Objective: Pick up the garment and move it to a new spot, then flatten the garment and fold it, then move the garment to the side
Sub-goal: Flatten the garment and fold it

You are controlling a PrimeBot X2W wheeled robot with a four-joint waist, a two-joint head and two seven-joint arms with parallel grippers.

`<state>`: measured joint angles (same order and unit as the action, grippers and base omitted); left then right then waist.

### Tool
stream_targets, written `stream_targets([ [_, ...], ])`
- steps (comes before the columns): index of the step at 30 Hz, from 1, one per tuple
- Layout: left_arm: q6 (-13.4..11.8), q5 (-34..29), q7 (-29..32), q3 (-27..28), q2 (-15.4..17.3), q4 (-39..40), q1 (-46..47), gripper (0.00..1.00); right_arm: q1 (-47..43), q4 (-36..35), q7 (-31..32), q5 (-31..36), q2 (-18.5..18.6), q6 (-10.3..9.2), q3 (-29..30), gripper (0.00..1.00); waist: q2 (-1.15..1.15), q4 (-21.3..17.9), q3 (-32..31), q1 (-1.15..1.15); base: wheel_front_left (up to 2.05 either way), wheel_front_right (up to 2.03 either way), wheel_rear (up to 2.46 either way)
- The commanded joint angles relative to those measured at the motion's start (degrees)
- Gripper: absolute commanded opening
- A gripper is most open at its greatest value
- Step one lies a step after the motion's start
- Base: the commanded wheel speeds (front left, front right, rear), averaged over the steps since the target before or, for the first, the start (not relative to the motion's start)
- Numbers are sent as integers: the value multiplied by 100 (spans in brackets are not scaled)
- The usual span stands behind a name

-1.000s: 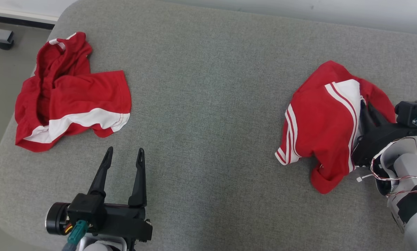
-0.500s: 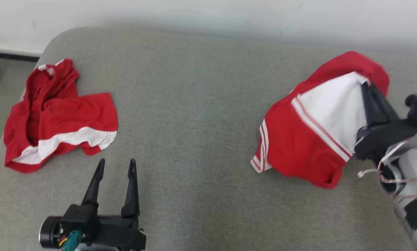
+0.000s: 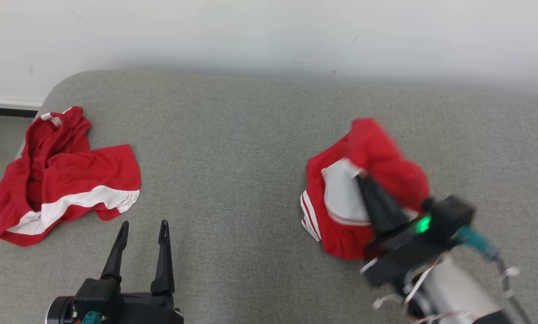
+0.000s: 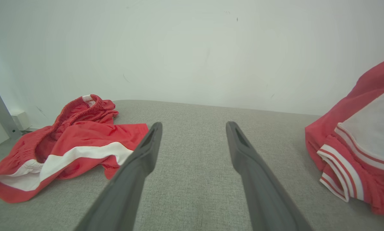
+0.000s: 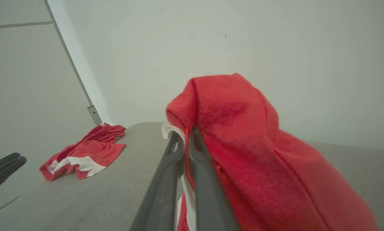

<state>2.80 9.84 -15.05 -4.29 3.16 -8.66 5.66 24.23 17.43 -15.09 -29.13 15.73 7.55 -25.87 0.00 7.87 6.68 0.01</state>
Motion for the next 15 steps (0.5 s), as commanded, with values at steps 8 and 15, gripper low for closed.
stream_targets([
  [8, 15, 17, -19, -20, -20, -44, -102, 100, -393, 500, -8, 66, -474, -12, -891, 0, 0, 76, -124, -1, 0, 0, 0],
  [15, 7, 58, -19, 88, -22, -52, -225, 100, -357, 316, -9, 95, -557, -12, -843, 100, 0, -38, -233, -1, 0, 0, 0],
])
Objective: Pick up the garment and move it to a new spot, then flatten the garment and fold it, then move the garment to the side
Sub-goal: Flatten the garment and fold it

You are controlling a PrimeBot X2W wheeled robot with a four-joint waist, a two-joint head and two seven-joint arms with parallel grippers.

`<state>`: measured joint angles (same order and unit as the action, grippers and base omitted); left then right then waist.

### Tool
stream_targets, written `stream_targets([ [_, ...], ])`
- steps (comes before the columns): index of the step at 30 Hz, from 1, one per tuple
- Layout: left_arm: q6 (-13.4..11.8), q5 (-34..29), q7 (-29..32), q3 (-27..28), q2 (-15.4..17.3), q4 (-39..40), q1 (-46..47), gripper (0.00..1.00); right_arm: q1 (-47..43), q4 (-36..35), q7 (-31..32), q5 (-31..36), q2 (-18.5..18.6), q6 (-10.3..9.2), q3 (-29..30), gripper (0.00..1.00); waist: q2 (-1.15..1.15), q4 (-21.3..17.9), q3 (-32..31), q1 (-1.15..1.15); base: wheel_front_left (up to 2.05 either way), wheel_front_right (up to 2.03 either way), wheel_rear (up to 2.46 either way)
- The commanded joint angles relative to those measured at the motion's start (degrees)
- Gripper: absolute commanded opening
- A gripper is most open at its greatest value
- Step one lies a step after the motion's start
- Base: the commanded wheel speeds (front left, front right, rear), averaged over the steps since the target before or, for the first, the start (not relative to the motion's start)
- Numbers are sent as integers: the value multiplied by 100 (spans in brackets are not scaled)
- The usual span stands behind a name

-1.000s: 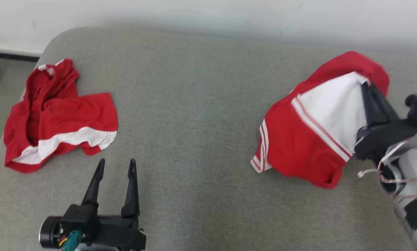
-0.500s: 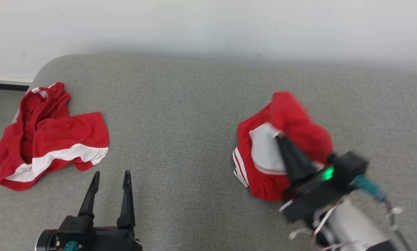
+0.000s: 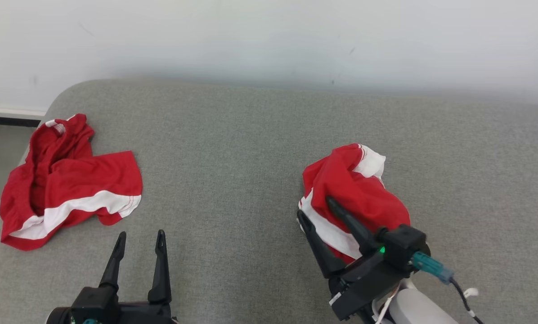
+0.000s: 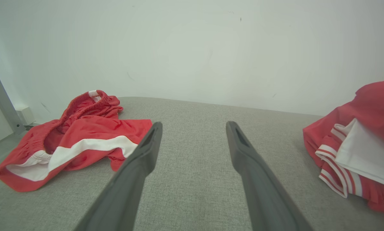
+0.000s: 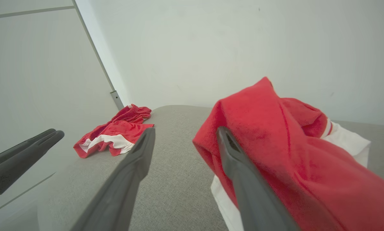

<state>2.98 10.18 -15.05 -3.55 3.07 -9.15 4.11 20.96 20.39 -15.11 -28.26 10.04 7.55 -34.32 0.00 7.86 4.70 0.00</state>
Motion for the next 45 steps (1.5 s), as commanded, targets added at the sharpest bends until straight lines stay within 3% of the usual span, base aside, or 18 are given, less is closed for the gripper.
stream_targets([
  [1, -12, 19, -19, 30, -12, -3, -84, 100, -100, -121, -7, 20, 21, -12, 80, 100, 0, -59, -57, 0, 0, 0, 0],
  [10, -14, 5, -19, 193, 11, 52, -276, 100, -968, -1331, -5, 252, 192, -12, 1055, 100, 0, -310, -259, 0, 0, 0, 0],
  [24, -1, -61, -19, 275, 21, 126, -529, 100, -2195, -2032, -5, 688, 53, -12, 2544, 100, 0, -561, -516, 0, 0, 0, 0],
  [36, -41, -104, -19, 306, 50, 212, -611, 100, -2684, -2245, -6, 938, -209, -13, 2824, 100, 0, -625, -497, 0, 0, 0, 0],
  [45, 99, -206, 12, 64, 137, 71, -180, 100, -2533, -2153, -6, 944, -173, -13, 2768, 100, 0, -898, -376, 0, 0, 0, 0],
])
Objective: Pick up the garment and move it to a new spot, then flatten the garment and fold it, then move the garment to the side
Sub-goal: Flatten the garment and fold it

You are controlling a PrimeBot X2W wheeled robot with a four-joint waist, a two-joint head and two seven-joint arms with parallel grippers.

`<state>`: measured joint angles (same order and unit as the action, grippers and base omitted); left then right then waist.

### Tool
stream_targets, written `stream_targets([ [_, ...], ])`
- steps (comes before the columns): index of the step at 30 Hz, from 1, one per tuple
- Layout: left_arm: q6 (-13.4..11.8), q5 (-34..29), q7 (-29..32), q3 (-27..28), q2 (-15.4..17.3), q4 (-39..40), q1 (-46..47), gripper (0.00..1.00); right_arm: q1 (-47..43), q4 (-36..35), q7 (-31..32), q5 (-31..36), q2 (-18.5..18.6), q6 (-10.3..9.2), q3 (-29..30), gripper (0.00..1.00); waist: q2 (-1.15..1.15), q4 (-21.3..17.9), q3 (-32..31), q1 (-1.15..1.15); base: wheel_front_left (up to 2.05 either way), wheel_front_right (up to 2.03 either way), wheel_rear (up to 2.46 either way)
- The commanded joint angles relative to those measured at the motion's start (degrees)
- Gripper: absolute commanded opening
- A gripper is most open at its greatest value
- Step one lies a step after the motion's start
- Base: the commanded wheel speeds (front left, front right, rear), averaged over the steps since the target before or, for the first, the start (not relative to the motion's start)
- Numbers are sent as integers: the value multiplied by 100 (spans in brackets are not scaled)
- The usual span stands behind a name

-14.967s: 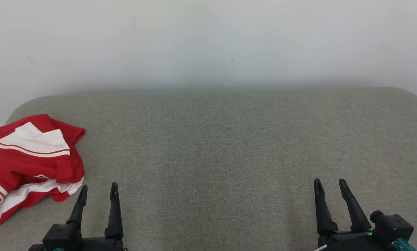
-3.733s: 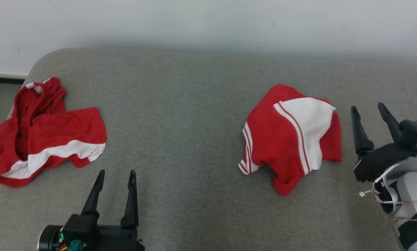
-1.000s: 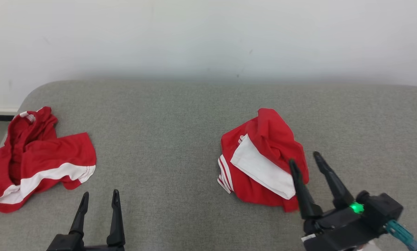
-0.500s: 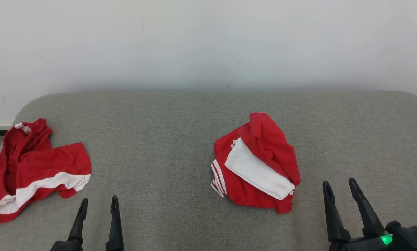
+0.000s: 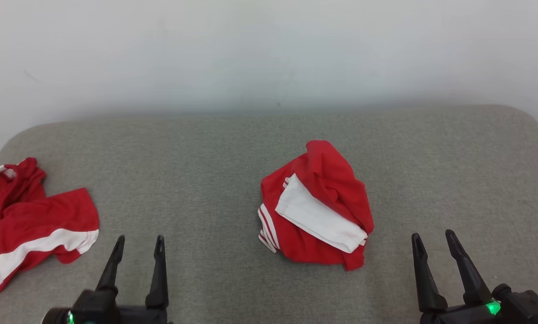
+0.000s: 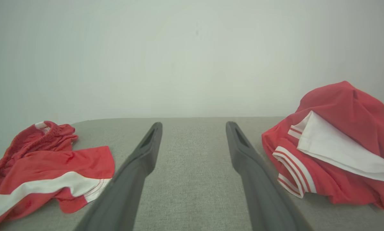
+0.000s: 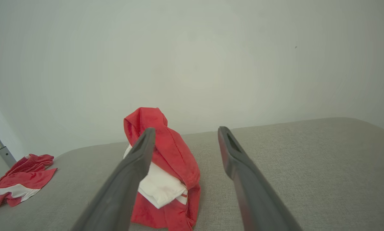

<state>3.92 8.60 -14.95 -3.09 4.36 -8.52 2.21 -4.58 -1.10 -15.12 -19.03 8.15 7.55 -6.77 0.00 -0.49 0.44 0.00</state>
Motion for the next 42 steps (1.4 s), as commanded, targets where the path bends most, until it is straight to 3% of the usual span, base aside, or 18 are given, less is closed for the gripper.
stream_targets([
  [1, 13, -67, 19, -16, 23, -14, 95, 100, 40, 10, -5, 20, 15, -13, -4, 100, 0, -124, 84, 0, 0, 0, 0],
  [18, 336, 13, 710, -1056, 311, -1447, 2087, 100, 480, 331, -5, 53, -143, -13, -132, 100, 0, -1170, 936, 0, 0, 0, 0],
  [30, 353, 509, 1251, -1632, 432, -2517, 2435, 100, 626, 462, -5, -3, -219, -13, -137, 100, 0, -1482, 1080, 0, 0, 0, 0],
  [31, 354, 550, 1262, -1673, 432, -2582, 2454, 37, 632, 456, -5, -2, -208, -13, -124, 100, 0, -1487, 1068, 0, 0, 0, 0],
  [32, 354, 570, 1235, -1735, 440, -2624, 2476, 0, 631, 438, -5, 9, -198, -13, -112, 100, 0, -1487, 1052, 0, 0, 0, 0],
  [42, 265, 587, 532, -1765, 535, -2426, 2614, 0, 368, 411, -5, 61, -120, -13, 4, 100, 0, -963, 682, 0, 0, 0, 0],
])
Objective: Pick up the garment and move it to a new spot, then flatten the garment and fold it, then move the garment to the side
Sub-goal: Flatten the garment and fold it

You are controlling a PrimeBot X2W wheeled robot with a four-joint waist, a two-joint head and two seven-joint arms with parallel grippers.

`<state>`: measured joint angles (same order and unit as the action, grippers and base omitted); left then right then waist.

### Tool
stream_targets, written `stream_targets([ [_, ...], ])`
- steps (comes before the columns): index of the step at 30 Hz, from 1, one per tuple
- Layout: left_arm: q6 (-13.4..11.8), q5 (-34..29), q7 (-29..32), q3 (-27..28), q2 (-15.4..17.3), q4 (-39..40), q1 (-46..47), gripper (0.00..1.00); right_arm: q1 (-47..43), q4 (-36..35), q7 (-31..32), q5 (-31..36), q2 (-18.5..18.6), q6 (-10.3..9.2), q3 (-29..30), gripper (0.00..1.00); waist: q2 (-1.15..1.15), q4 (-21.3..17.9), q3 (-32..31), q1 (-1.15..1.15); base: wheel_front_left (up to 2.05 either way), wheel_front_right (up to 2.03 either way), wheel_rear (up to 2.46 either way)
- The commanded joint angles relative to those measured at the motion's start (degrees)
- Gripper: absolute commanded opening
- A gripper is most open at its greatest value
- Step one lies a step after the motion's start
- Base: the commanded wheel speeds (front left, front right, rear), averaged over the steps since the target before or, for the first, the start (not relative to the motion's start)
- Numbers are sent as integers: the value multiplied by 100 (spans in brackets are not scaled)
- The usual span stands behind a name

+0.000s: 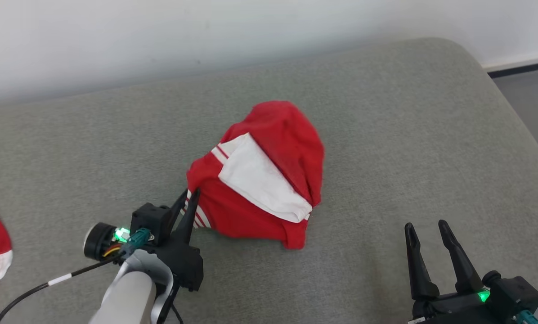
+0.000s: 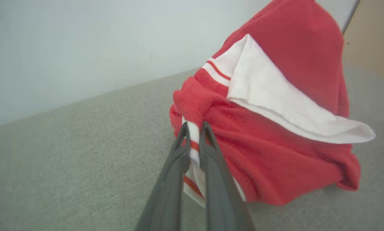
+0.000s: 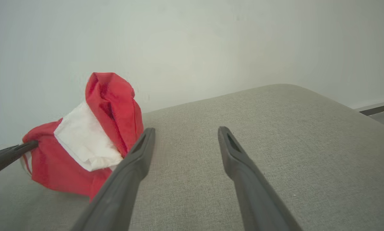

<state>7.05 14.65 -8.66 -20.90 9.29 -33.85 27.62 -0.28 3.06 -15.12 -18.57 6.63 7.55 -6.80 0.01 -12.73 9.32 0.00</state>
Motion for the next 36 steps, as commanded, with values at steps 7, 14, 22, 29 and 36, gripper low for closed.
stream_targets([
  [7, -256, -126, -324, 155, 376, 1044, -93, 0, -180, 23, -5, 6, 33, -13, -7, 100, -1, 770, -497, 0, 0, 0, 0],
  [14, -566, 0, -220, 368, 700, 2055, -1001, 0, -267, 35, -5, -24, 5, -13, 5, 100, -1, 980, -559, 0, 0, 0, 0],
  [22, -843, 439, -308, 577, 584, 2030, -2233, 0, -270, 83, -5, -70, 57, -13, 18, 100, -1, 987, -497, 0, 0, 0, 0],
  [29, -1010, 370, -556, 706, 497, 2028, -2265, 100, -296, 111, -5, -73, 91, -13, 88, 100, -1, 1067, -516, 0, 0, 0, 0],
  [36, -910, 309, -538, 585, 485, 2423, -2036, 100, -259, 142, -5, -46, 62, -13, 1, 100, -1, 1058, -528, 0, 0, 0, 0],
])
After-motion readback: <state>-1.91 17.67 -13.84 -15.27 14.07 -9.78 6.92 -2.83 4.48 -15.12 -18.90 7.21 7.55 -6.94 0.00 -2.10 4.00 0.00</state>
